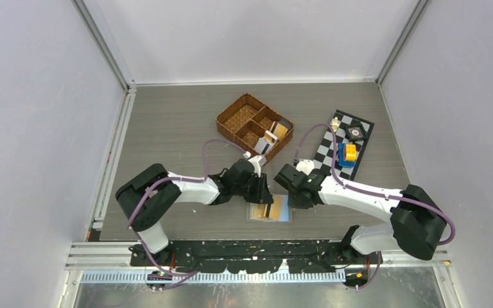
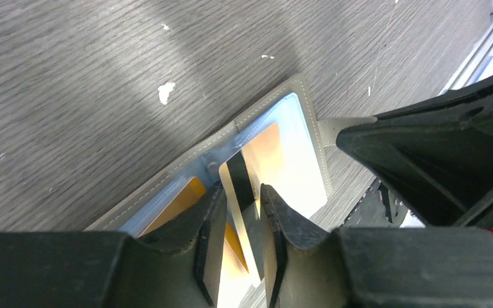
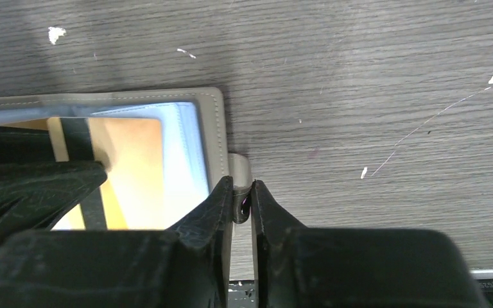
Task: Put the credit cards into the card holder
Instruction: Insert the credit card into the card holder.
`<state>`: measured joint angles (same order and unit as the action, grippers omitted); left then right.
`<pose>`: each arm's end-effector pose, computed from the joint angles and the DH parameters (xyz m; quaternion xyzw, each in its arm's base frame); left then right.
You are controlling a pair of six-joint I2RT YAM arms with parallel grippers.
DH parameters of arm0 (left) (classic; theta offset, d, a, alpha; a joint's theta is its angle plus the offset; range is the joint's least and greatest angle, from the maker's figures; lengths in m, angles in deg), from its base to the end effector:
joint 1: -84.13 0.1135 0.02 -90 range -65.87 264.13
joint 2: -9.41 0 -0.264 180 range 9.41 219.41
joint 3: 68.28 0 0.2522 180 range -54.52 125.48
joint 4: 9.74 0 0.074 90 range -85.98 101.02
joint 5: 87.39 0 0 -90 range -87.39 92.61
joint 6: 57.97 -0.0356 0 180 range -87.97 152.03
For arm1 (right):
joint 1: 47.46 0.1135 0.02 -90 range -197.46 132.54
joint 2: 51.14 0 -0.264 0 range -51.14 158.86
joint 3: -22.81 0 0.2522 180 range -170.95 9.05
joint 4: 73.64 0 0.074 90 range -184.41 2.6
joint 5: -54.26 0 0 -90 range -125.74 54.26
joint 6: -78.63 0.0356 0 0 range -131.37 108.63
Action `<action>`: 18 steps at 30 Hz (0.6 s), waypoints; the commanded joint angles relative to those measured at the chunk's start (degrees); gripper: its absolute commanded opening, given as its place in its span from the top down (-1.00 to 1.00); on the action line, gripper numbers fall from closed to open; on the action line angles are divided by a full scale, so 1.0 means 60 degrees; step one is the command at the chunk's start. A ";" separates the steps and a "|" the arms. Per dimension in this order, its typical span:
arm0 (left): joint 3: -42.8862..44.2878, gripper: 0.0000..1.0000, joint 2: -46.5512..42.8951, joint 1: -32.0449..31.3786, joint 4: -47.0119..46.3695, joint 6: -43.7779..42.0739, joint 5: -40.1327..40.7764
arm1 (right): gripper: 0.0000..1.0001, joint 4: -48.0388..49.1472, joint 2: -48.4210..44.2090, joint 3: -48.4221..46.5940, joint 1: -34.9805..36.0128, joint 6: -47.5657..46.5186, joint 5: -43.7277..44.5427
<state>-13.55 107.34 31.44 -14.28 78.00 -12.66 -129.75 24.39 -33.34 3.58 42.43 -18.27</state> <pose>0.1895 -0.2641 0.1347 0.1098 0.8884 -0.4037 0.1890 0.1460 0.1636 0.1809 0.0428 0.9797 0.0070 0.1955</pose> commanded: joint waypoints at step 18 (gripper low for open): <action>0.0240 -0.03 -0.1866 -0.0488 0.2743 -0.0647 0.0731 | 0.99 -0.0039 -0.0021 -0.0051 0.0080 0.0262 0.0632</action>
<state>-11.61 98.25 28.99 2.53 73.31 -8.05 -129.95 24.37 -33.34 3.67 42.91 -16.87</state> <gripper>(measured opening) 0.529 0.080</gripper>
